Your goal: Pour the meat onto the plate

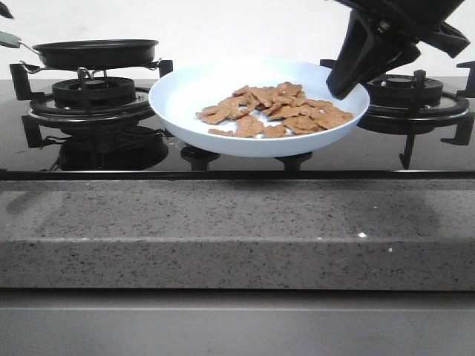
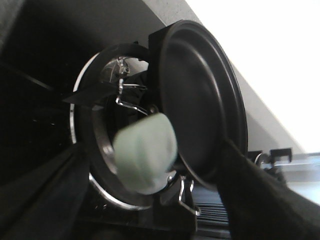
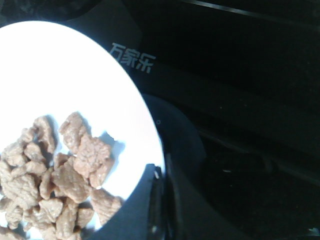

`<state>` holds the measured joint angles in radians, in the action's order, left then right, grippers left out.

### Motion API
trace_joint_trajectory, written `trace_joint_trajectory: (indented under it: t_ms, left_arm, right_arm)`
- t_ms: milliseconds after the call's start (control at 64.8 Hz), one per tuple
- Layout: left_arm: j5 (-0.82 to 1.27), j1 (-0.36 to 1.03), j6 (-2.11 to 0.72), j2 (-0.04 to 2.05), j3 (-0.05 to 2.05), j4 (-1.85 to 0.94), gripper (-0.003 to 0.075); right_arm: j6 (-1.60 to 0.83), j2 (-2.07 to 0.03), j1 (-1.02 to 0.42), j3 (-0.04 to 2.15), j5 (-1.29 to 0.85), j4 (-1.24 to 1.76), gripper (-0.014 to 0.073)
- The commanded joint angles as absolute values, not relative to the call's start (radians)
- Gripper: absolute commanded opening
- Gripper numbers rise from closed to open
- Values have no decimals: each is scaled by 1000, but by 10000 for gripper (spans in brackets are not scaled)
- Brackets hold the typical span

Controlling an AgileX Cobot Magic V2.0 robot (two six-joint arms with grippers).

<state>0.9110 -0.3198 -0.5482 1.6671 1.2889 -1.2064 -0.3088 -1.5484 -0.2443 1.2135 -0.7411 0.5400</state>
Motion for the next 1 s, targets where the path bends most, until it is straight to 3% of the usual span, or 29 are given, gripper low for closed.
trace_joint_trajectory:
  t_ms: [0, 309, 617, 772, 988]
  left_arm:
    - [930, -330, -535, 1542, 1324, -1165, 525]
    - [898, -245, -386, 1289, 1324, -744, 520]
    - [832, 138, 8, 1045, 1209, -126, 510]
    - [808, 276, 92, 954, 1080, -28, 510]
    - [803, 318, 93, 880, 973, -40, 510]
  right_arm:
    - [-319, -1506, -242, 1242, -711, 577, -71]
    - [-319, -1506, -242, 1242, -711, 577, -71]
    - [-319, -1506, -242, 1242, -711, 577, -71]
    - [-319, -1506, -242, 1242, -711, 577, -71]
    - [-319, -1506, -242, 1242, -711, 577, -71]
